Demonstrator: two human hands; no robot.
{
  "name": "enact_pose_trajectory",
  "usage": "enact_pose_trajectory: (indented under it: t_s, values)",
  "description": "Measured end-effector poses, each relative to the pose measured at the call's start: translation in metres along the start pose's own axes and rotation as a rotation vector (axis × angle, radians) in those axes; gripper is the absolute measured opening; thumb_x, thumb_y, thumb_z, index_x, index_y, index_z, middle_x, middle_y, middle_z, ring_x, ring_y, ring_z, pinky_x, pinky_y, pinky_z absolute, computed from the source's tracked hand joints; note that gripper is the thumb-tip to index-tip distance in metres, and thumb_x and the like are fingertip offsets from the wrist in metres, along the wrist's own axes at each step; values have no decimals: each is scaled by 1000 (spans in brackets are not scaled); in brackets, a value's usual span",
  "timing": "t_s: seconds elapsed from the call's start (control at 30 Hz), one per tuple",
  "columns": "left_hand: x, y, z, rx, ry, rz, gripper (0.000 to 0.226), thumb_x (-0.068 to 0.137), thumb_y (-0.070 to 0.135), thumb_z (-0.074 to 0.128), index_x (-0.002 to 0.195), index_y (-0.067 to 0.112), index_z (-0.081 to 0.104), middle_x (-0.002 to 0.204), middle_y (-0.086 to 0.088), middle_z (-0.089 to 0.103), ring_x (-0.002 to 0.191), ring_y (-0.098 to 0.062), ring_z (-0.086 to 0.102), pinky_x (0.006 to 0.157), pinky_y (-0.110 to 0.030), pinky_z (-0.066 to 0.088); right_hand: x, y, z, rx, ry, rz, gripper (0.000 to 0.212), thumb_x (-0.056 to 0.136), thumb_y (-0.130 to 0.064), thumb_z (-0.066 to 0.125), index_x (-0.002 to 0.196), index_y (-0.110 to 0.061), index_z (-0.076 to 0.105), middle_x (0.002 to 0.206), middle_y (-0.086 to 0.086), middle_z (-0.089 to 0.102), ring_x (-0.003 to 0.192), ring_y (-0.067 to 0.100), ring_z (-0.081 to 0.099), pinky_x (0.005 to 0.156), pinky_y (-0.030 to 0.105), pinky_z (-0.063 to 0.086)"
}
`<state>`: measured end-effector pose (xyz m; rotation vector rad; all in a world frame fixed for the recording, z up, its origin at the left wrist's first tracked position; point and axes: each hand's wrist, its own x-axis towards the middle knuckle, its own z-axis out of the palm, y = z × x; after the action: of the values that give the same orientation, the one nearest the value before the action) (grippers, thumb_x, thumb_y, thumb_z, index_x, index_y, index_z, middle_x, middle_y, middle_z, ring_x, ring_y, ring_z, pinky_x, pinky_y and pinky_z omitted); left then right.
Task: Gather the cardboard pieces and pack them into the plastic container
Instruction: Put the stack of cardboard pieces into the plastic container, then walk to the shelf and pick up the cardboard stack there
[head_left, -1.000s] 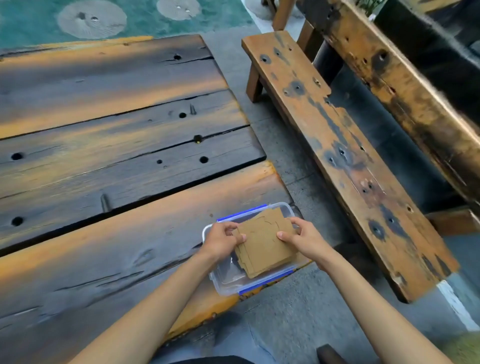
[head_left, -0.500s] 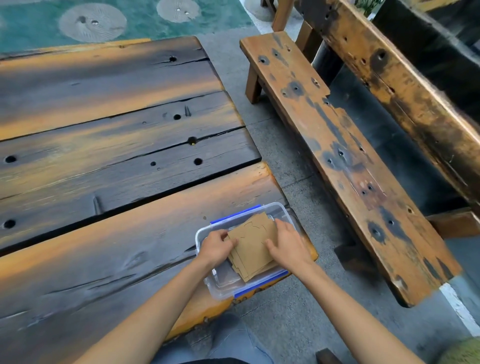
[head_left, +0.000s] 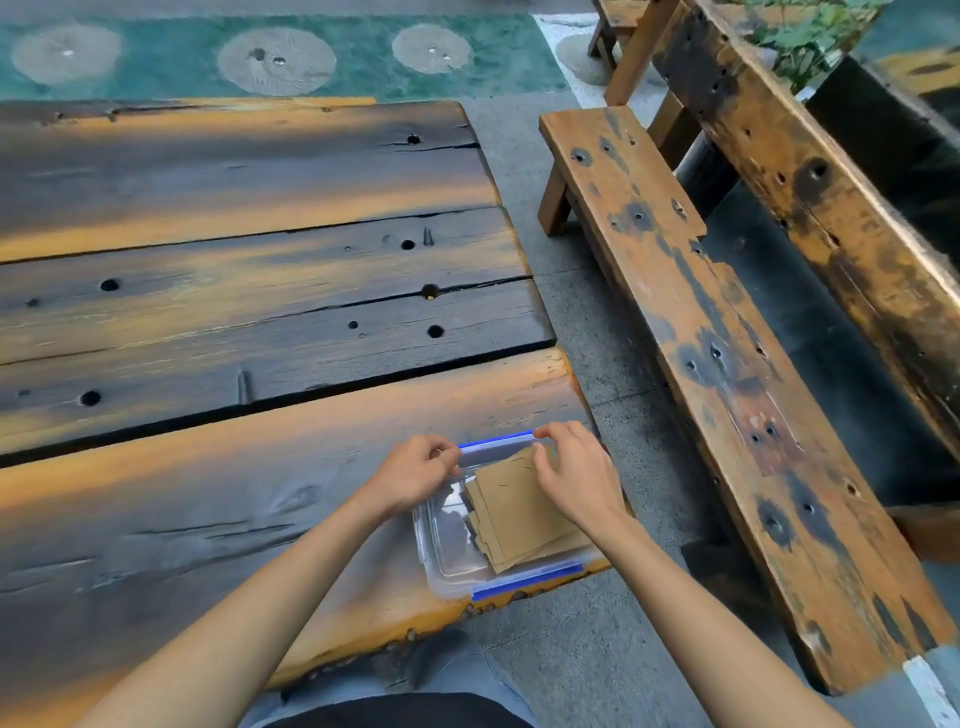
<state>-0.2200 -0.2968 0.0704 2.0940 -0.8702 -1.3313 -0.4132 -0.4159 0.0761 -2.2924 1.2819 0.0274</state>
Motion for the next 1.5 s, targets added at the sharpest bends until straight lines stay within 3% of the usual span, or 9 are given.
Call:
enact_pose_trajectory:
  t_s: [0.17,0.27,0.4,0.57,0.73,0.97,1.07,1.2,1.5]
  values:
    - [-17,-22,-27,52,237,53,26,100,24,52,118,16,69,111,-8,75,98,-22,67,89,-33,51,13,-27,8,42,-5,-145,37,101,-30,55,135,-15,60,133,5,60,123,23,55,98,36,45]
    - [-31,-46,-41,18,316,-4,42,101,30,52,140,16,57,140,-8,62,124,-24,58,105,-33,41,21,-48,15,59,-31,-244,41,101,-31,57,139,-17,58,141,4,57,131,24,51,106,36,41]
    - [-50,-77,-56,42,391,-23,57,100,42,50,154,28,38,164,-7,30,152,-24,25,123,-39,20,28,-73,23,55,-51,-349,48,99,-37,58,144,-21,56,155,5,49,146,23,40,118,38,34]
    - [-88,-109,-74,63,525,-67,66,96,55,46,157,39,25,170,-1,1,156,-26,-3,124,-45,7,33,-120,39,17,-91,-510,61,102,-47,50,158,-29,35,168,1,30,156,22,22,127,38,19]
    - [-143,-147,-81,64,683,-146,69,97,58,45,157,43,16,168,7,-13,153,-23,-21,123,-49,5,22,-170,63,-15,-157,-661,64,103,-53,45,161,-32,26,171,1,21,159,22,10,128,37,11]
    - [-242,-212,-57,-26,875,-367,69,98,58,44,158,42,13,168,4,-15,153,-26,-22,123,-48,4,-26,-232,101,-91,-286,-916,64,104,-56,38,161,-32,25,172,0,17,159,21,9,127,38,10]
    - [-292,-238,-28,-103,978,-459,71,98,53,48,159,39,14,169,-1,-13,154,-30,-18,124,-48,2,-62,-254,118,-142,-358,-1014,66,103,-59,36,162,-32,21,172,1,15,159,22,10,128,40,12]
    - [-352,-265,19,-207,1125,-577,70,97,56,47,157,44,14,168,8,-14,154,-24,-19,125,-48,6,-112,-275,140,-199,-414,-1159,66,103,-59,38,162,-34,22,172,-1,15,159,21,7,128,38,12]
    - [-457,-295,111,-239,1443,-853,70,98,47,51,159,36,17,169,0,-9,155,-30,-14,125,-52,7,-221,-319,193,-256,-508,-1484,67,102,-57,42,161,-30,26,171,4,19,159,26,13,128,37,10]
